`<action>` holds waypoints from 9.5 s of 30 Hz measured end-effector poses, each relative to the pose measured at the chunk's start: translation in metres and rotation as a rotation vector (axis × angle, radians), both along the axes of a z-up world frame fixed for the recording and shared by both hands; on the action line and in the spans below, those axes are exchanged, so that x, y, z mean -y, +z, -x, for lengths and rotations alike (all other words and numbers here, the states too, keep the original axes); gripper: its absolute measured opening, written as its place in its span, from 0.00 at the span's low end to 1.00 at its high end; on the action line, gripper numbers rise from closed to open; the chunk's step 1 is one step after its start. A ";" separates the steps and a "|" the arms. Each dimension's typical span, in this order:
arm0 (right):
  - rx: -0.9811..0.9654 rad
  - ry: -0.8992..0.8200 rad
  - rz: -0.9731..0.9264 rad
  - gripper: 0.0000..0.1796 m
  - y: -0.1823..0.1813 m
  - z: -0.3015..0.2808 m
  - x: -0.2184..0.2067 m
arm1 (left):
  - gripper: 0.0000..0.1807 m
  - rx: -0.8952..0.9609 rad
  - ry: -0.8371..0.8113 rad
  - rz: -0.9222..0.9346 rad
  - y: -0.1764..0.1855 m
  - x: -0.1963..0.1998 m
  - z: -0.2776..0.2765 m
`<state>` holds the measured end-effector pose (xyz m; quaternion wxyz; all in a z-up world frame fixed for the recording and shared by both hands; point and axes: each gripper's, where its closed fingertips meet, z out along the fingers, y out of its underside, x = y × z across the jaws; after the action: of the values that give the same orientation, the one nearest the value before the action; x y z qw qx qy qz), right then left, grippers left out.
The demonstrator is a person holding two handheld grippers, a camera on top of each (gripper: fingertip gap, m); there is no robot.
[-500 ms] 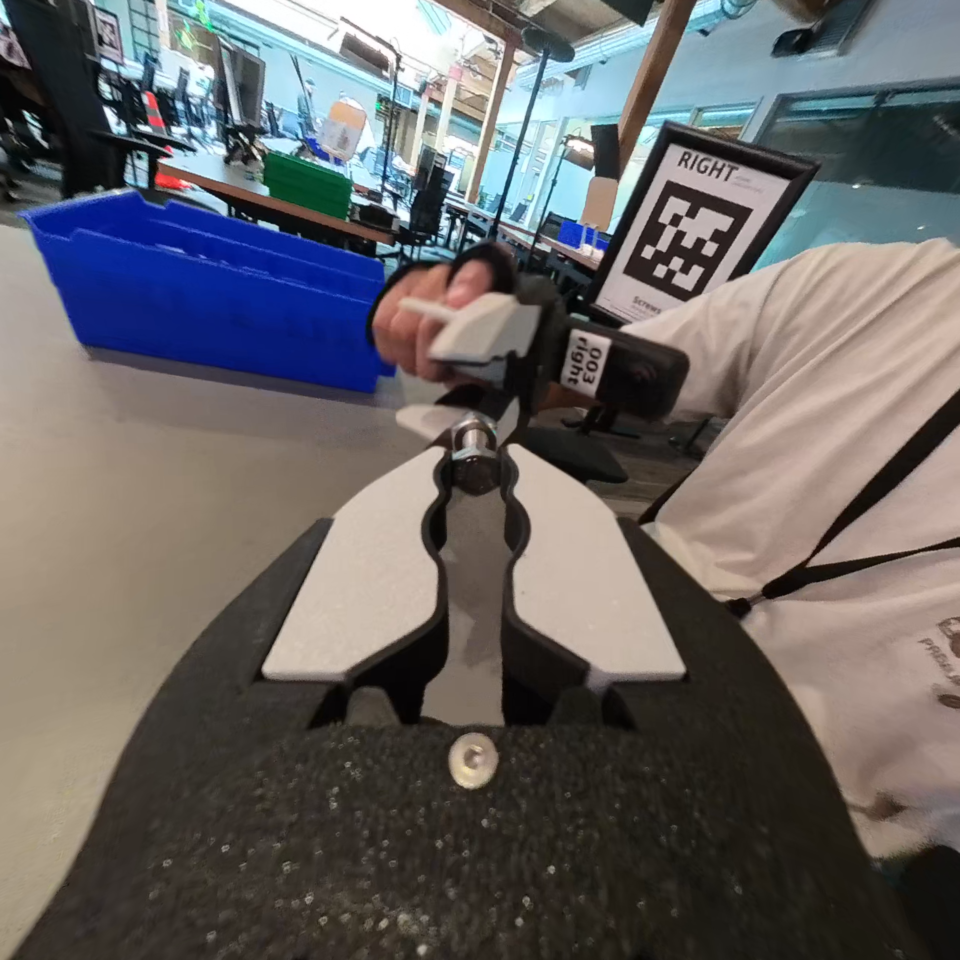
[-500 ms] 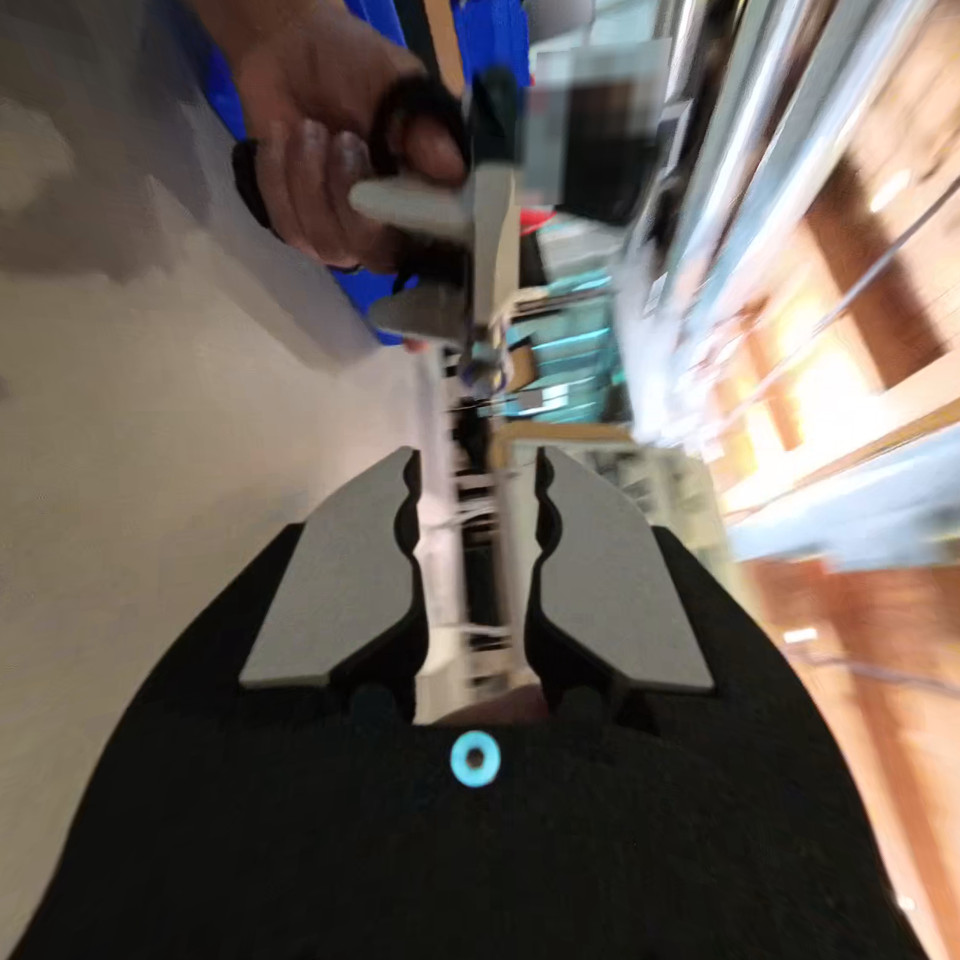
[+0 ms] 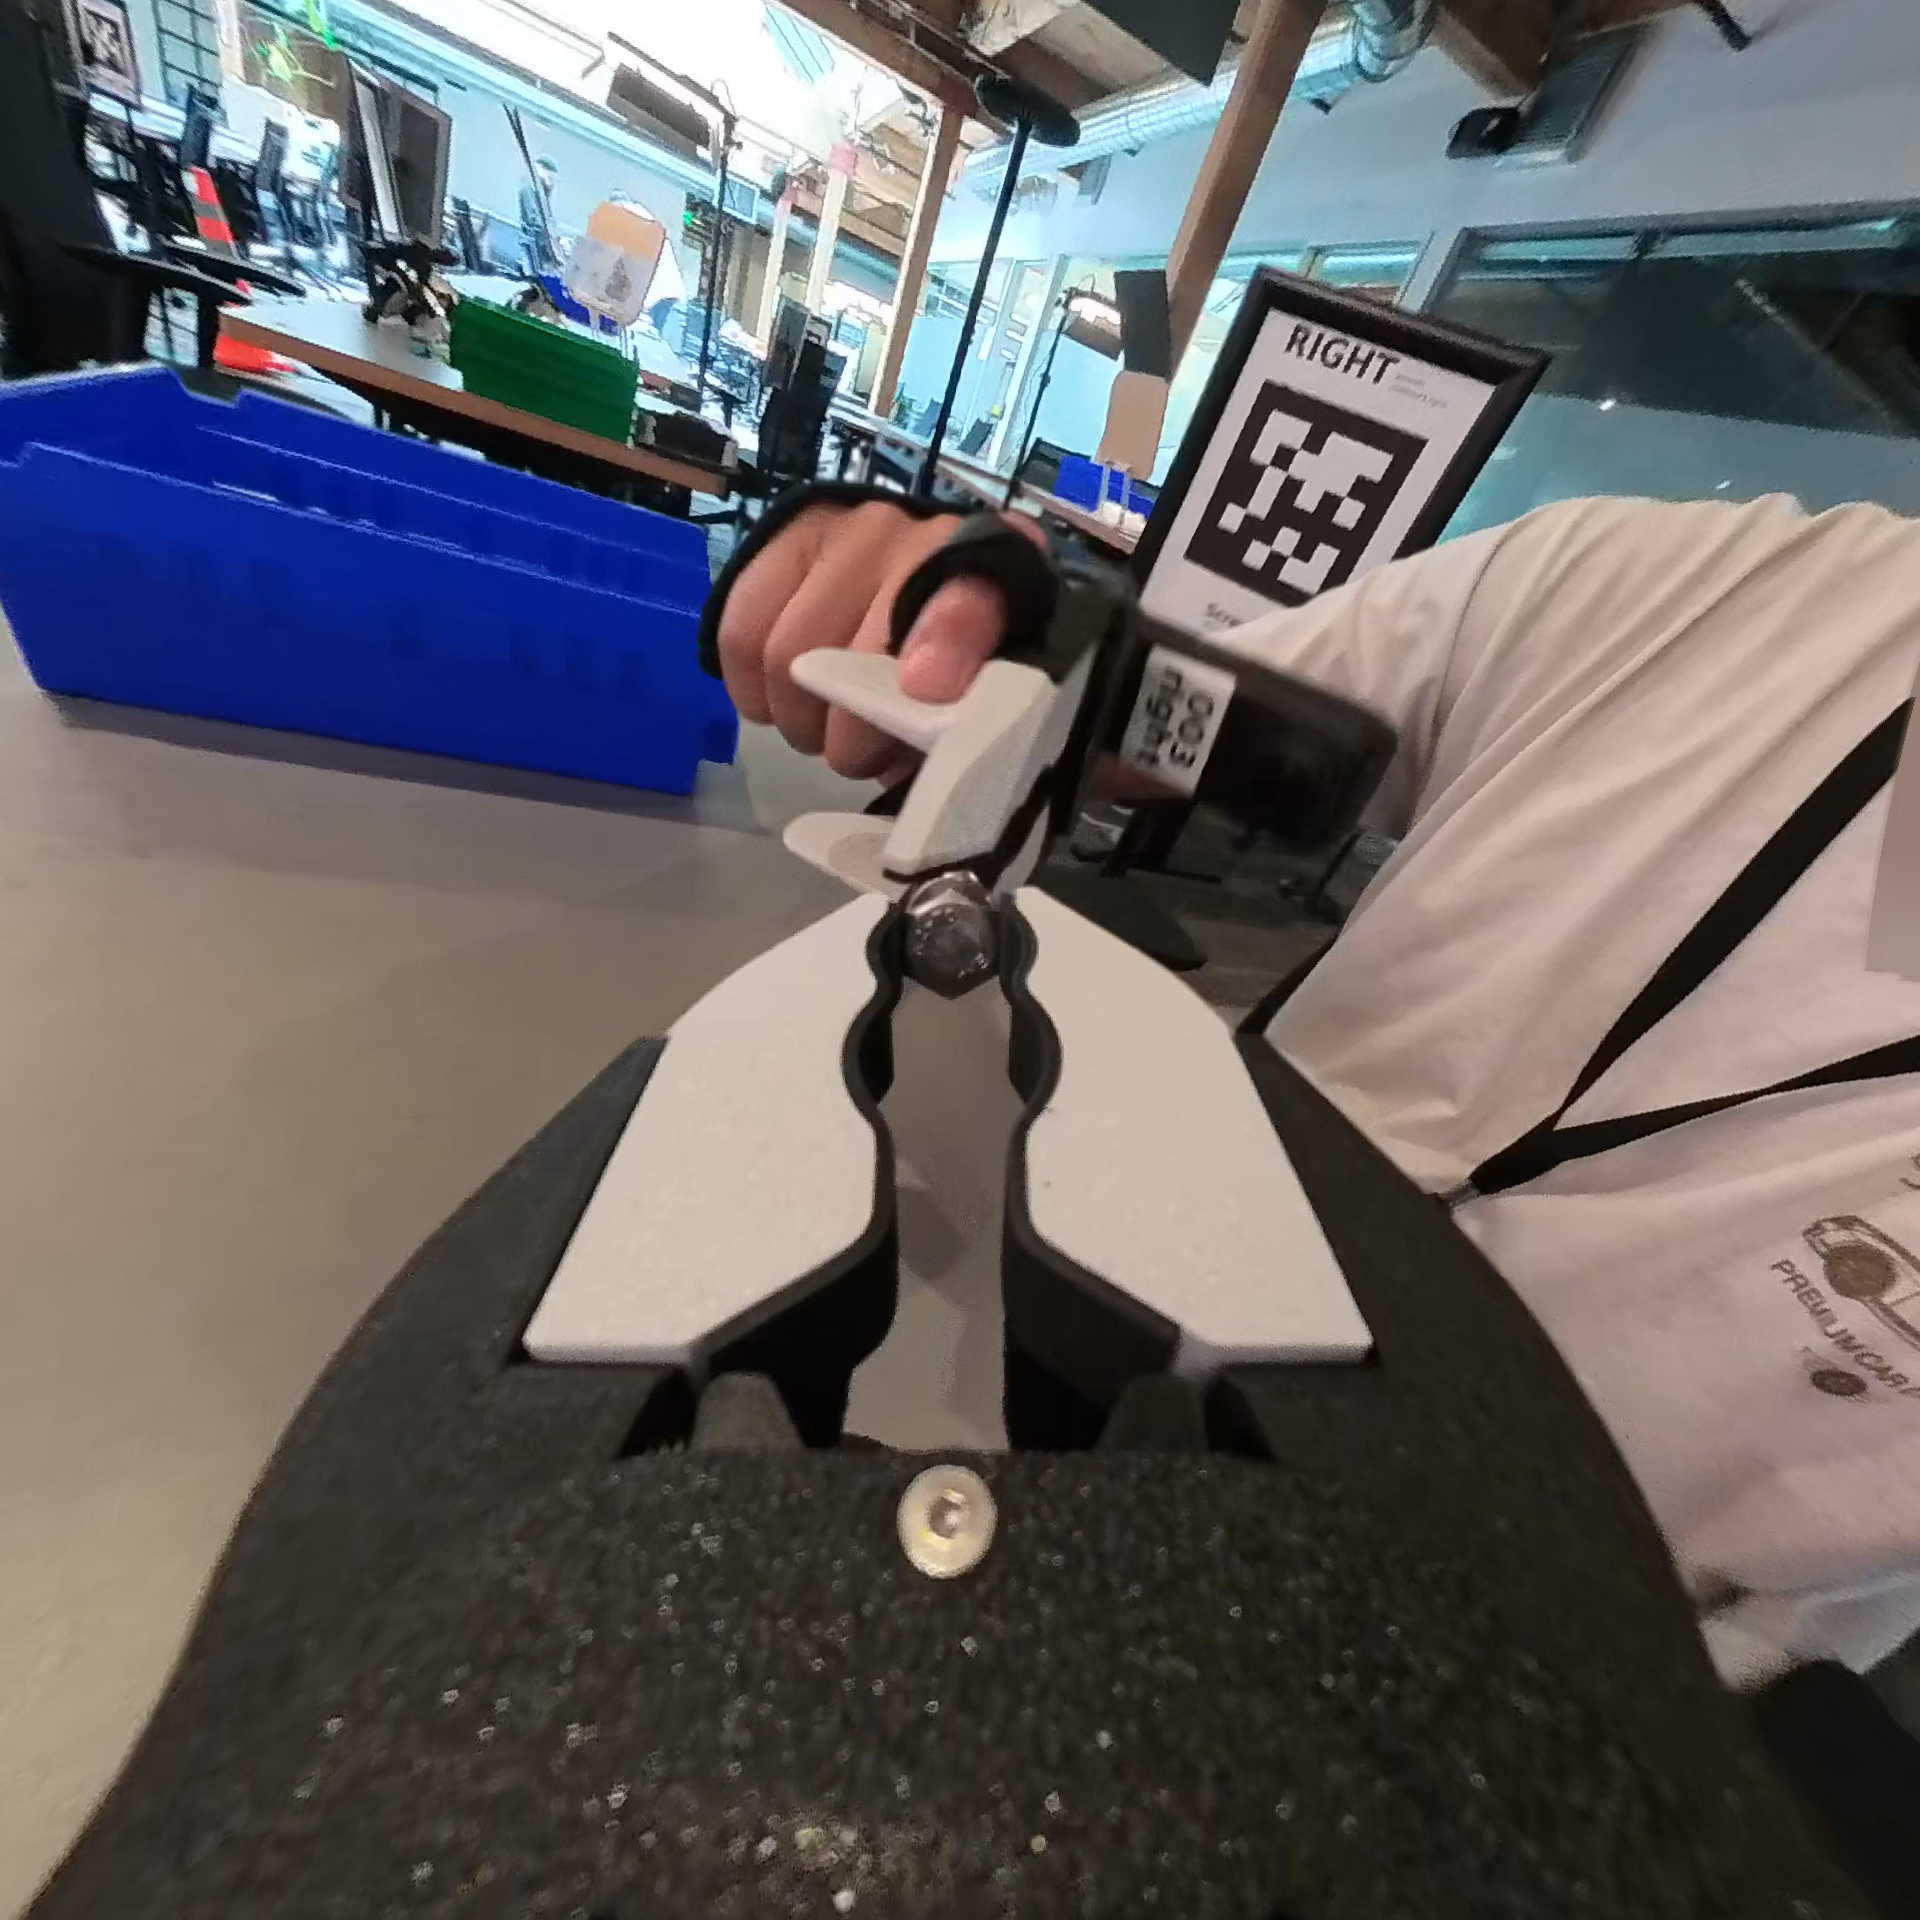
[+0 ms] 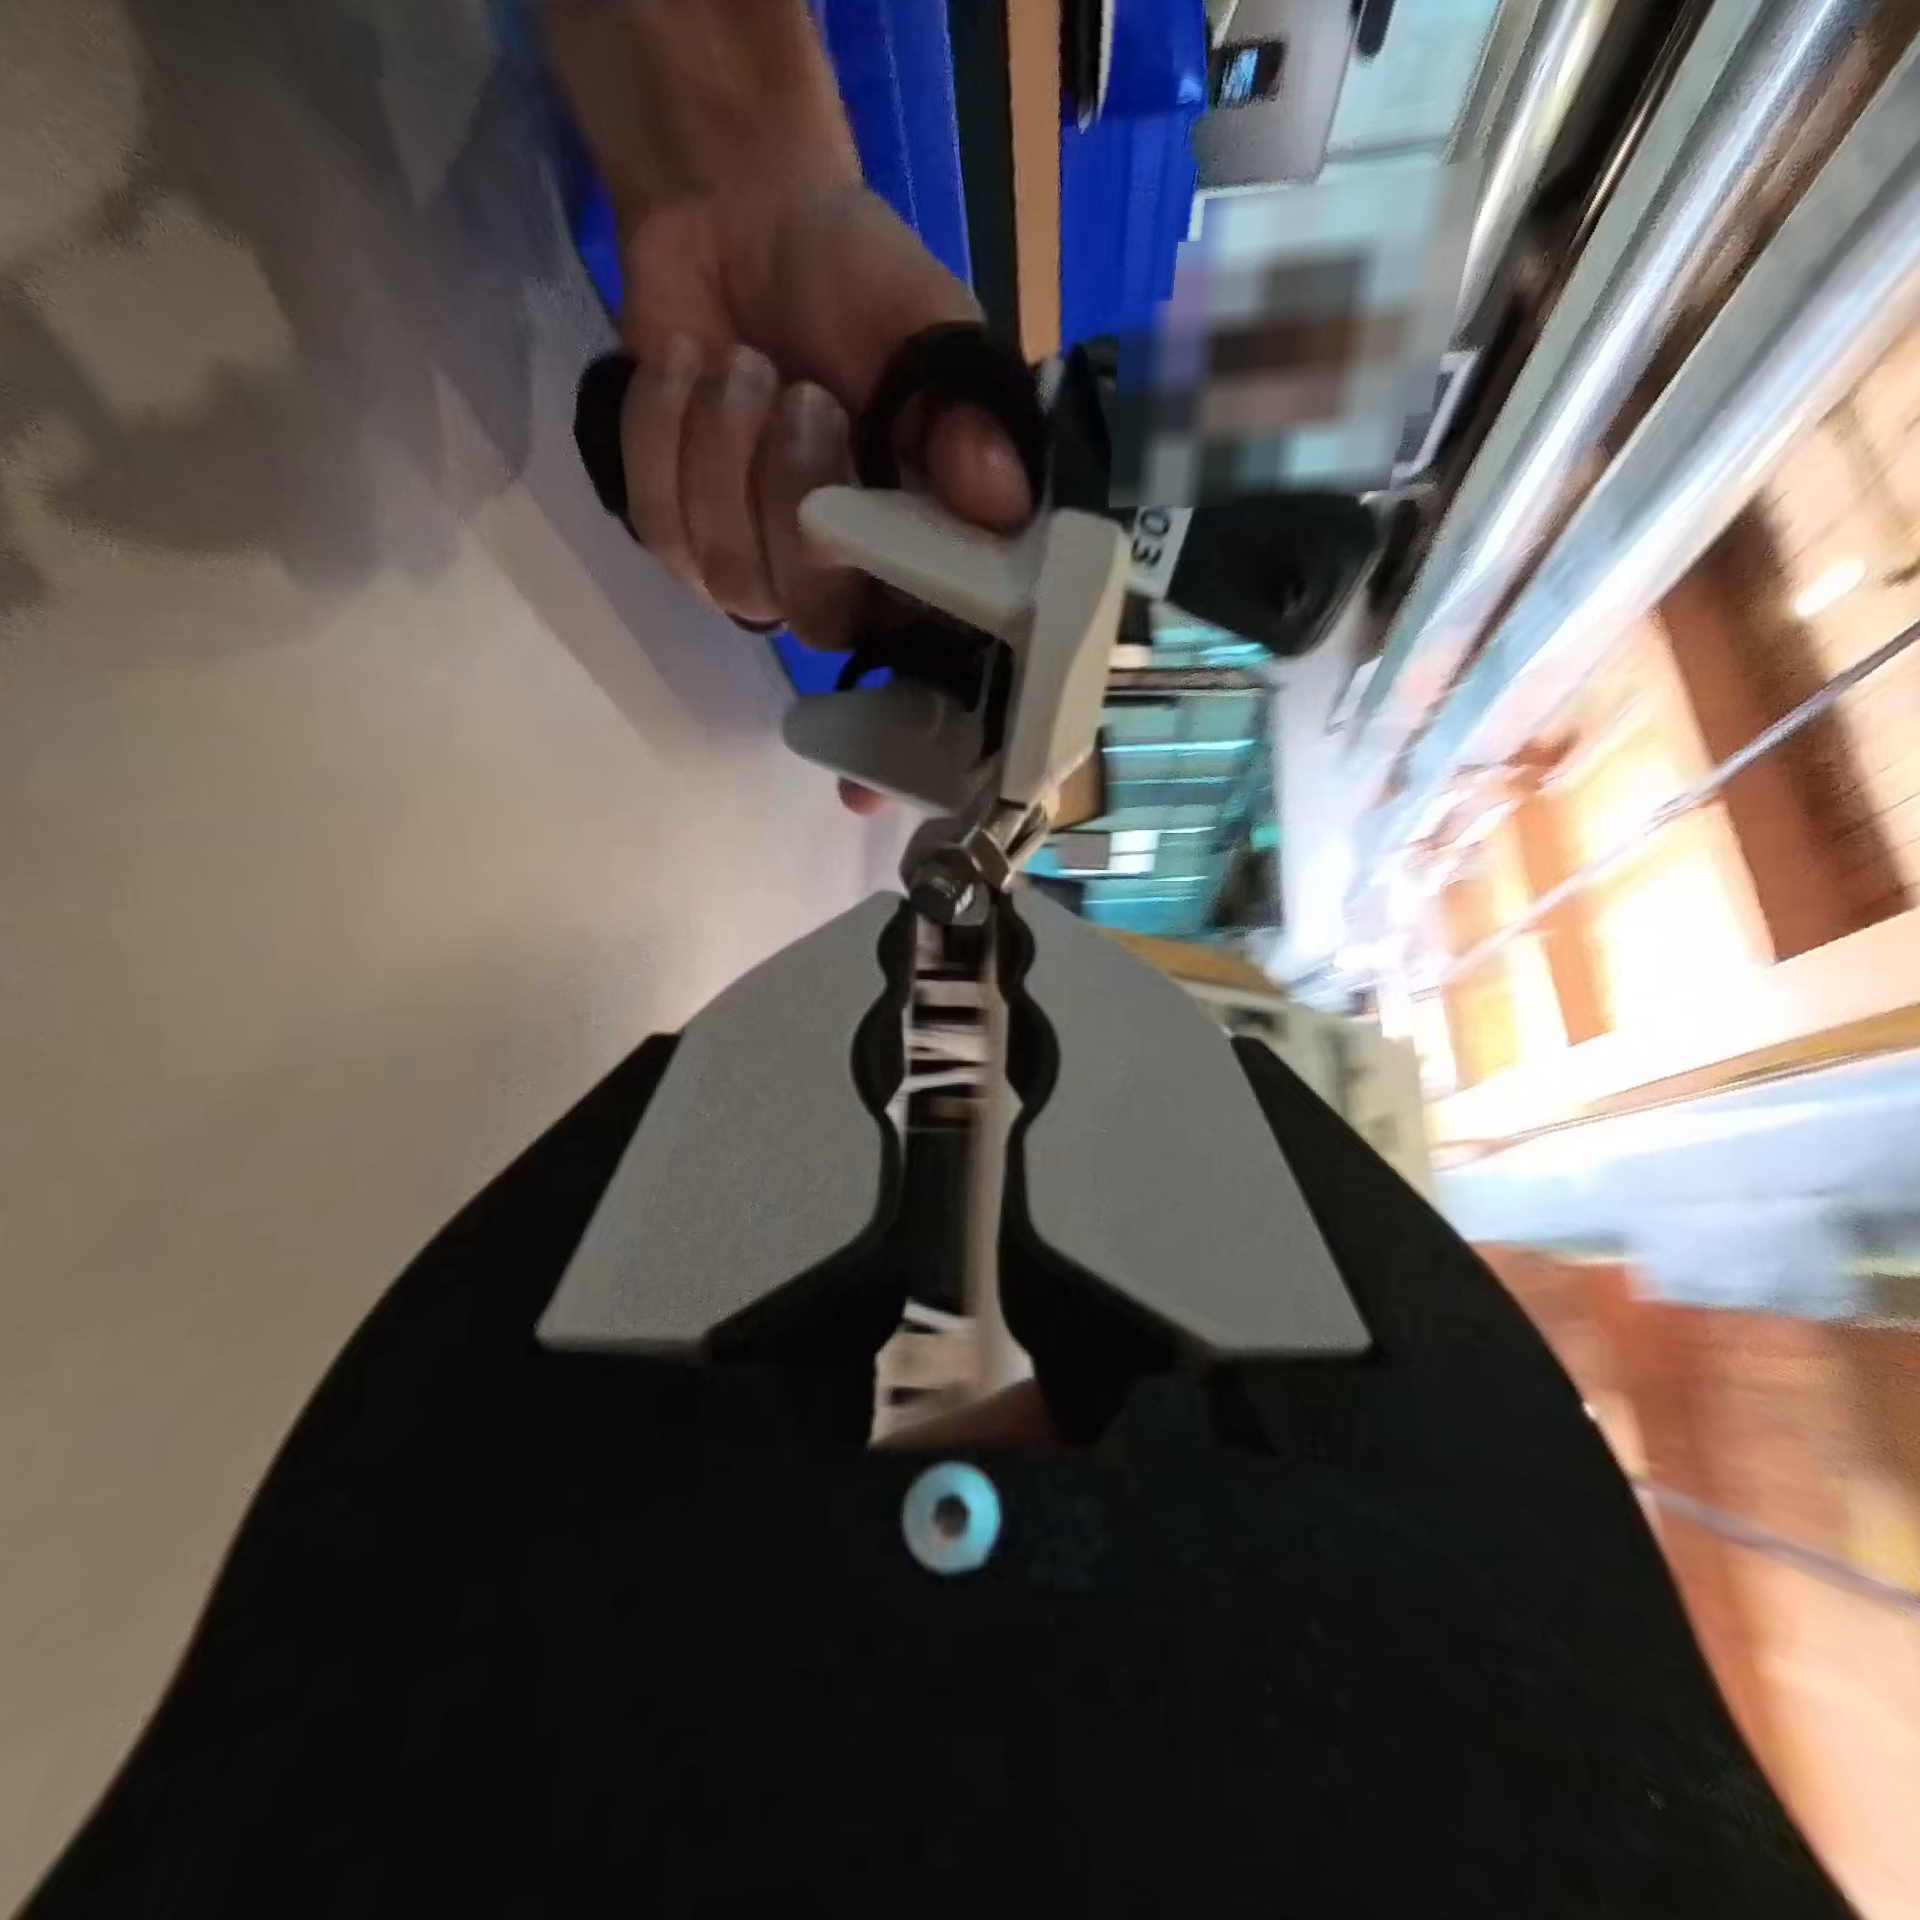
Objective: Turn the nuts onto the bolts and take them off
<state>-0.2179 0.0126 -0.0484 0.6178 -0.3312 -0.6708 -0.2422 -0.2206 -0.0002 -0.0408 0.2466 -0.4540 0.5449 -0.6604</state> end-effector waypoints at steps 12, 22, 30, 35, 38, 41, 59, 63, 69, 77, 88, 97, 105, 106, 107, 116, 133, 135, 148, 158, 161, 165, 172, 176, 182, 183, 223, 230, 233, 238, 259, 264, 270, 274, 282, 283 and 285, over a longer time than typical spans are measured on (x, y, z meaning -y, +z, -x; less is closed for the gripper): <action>-0.269 -0.027 0.248 0.11 -0.007 -0.014 -0.006 | 0.09 0.104 0.074 -0.016 0.019 -0.007 0.002; -0.045 0.004 -0.304 0.21 0.024 -0.002 0.008 | 0.09 0.052 -0.007 0.047 0.007 0.000 -0.002; 0.043 0.036 -0.307 0.12 0.020 0.001 0.004 | 0.09 0.052 -0.019 0.053 0.009 0.003 -0.001; -0.049 0.042 -0.143 0.10 0.020 0.002 0.003 | 0.09 0.049 -0.003 0.038 0.010 0.002 -0.001; -0.200 0.046 0.155 0.10 0.016 0.001 0.001 | 0.09 0.045 0.034 -0.012 0.008 0.000 -0.002; -0.398 0.064 0.518 0.09 0.009 -0.001 0.000 | 0.09 0.028 0.082 -0.088 0.004 -0.002 -0.005; -1.232 0.487 2.100 0.23 0.012 -0.006 0.001 | 0.09 0.056 0.310 -0.266 0.011 -0.027 -0.007; -1.255 0.457 1.776 0.26 0.016 -0.021 -0.004 | 0.09 0.108 0.435 -0.206 0.022 -0.052 -0.001; -0.966 0.248 1.170 0.23 0.003 -0.048 -0.005 | 0.09 0.139 0.414 -0.064 0.029 -0.060 0.006; -0.985 0.231 1.196 0.20 0.000 -0.050 -0.012 | 0.09 0.120 0.356 -0.087 0.025 -0.046 0.000; -0.915 0.258 1.252 0.18 -0.009 -0.030 -0.002 | 0.09 0.008 0.249 -0.175 -0.010 -0.009 -0.034; -0.896 0.274 1.216 0.10 -0.007 -0.030 0.002 | 0.09 0.012 0.234 -0.150 -0.009 -0.008 -0.035; -0.874 0.279 1.205 0.09 -0.007 -0.031 0.005 | 0.09 0.013 0.229 -0.155 -0.009 -0.005 -0.036; -0.877 0.276 1.210 0.09 -0.007 -0.031 0.004 | 0.09 0.017 0.236 -0.157 -0.009 -0.005 -0.036; -0.879 0.278 1.219 0.09 -0.007 -0.031 0.004 | 0.09 0.019 0.242 -0.161 -0.009 -0.005 -0.036; -1.006 0.208 1.189 0.09 0.001 -0.050 -0.015 | 0.32 0.038 0.543 -0.277 0.003 -0.045 -0.032; -1.193 -0.307 0.817 0.09 0.003 -0.120 -0.066 | 0.30 -0.333 1.378 -0.281 -0.054 -0.166 0.025; -1.191 -0.316 0.761 0.09 0.029 -0.132 -0.058 | 0.30 -0.330 1.375 -0.298 -0.052 -0.165 0.025; -0.954 -1.097 1.045 0.10 -0.032 -0.356 -0.053 | 0.32 -0.358 1.304 -0.295 -0.054 -0.156 0.012; -0.754 -1.325 1.222 0.10 -0.111 -0.379 -0.050 | 0.35 -0.381 1.269 -0.204 -0.055 -0.157 0.014; -0.721 -1.368 1.228 0.10 -0.121 -0.383 -0.048 | 0.35 -0.381 1.261 -0.187 -0.054 -0.157 0.014; -0.696 -1.402 1.260 0.10 -0.125 -0.386 -0.040 | 0.34 -0.385 1.262 -0.206 -0.053 -0.157 0.015; -0.668 -1.407 1.313 0.09 -0.136 -0.386 -0.033 | 0.33 -0.403 1.266 -0.268 -0.054 -0.156 0.013; -0.707 -1.399 1.209 0.20 -0.112 -0.391 -0.036 | 0.34 -0.403 1.278 -0.327 -0.052 -0.155 0.012; -0.955 -1.087 0.727 0.22 0.022 -0.334 -0.052 | 0.34 -0.385 1.280 -0.353 -0.046 -0.150 0.010; -0.996 -0.966 0.702 0.22 0.040 -0.306 -0.051 | 0.34 -0.386 1.281 -0.354 -0.046 -0.150 0.009; -1.442 -0.998 0.758 0.27 -0.070 -0.285 0.033 | 0.33 -0.403 1.323 -0.452 -0.041 -0.147 0.012; -1.396 -0.829 0.943 0.28 -0.067 -0.216 0.029 | 0.34 -0.413 1.293 -0.388 -0.044 -0.146 0.011; -1.369 -0.825 0.888 0.27 -0.052 -0.209 0.046 | 0.34 -0.416 1.277 -0.390 -0.046 -0.143 0.008; -1.387 -0.842 0.660 0.29 -0.011 -0.244 0.104 | 0.36 -0.391 1.129 -0.307 -0.052 -0.110 -0.025; -1.642 -1.202 0.453 0.04 -0.066 -0.348 0.095 | 0.02 -0.437 1.184 -0.291 -0.077 -0.029 -0.196; -1.652 -1.171 0.476 0.02 -0.067 -0.322 0.075 | 0.02 -0.416 1.288 -0.295 -0.068 -0.036 -0.160; -1.590 -1.042 0.592 0.02 -0.053 -0.246 0.028 | 0.03 -0.425 1.432 -0.261 -0.056 -0.053 -0.071; -1.528 -0.947 0.693 0.02 -0.055 -0.176 0.000 | 0.03 -0.441 1.550 -0.221 -0.058 -0.057 0.005; -1.434 -0.821 0.851 0.02 -0.069 -0.075 -0.050 | 0.04 -0.470 1.724 -0.176 -0.063 -0.070 0.111; -1.423 -0.817 0.851 0.02 -0.069 -0.072 -0.052 | 0.04 -0.474 1.726 -0.168 -0.064 -0.073 0.115; -1.417 -0.807 0.845 0.03 -0.068 -0.069 -0.055 | 0.05 -0.475 1.714 -0.143 -0.070 -0.075 0.118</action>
<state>-0.1486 0.0671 -0.1166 0.5807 -0.8096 -0.0016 0.0855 -0.3386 0.0753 -0.1106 0.5642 -0.8138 0.0949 -0.1021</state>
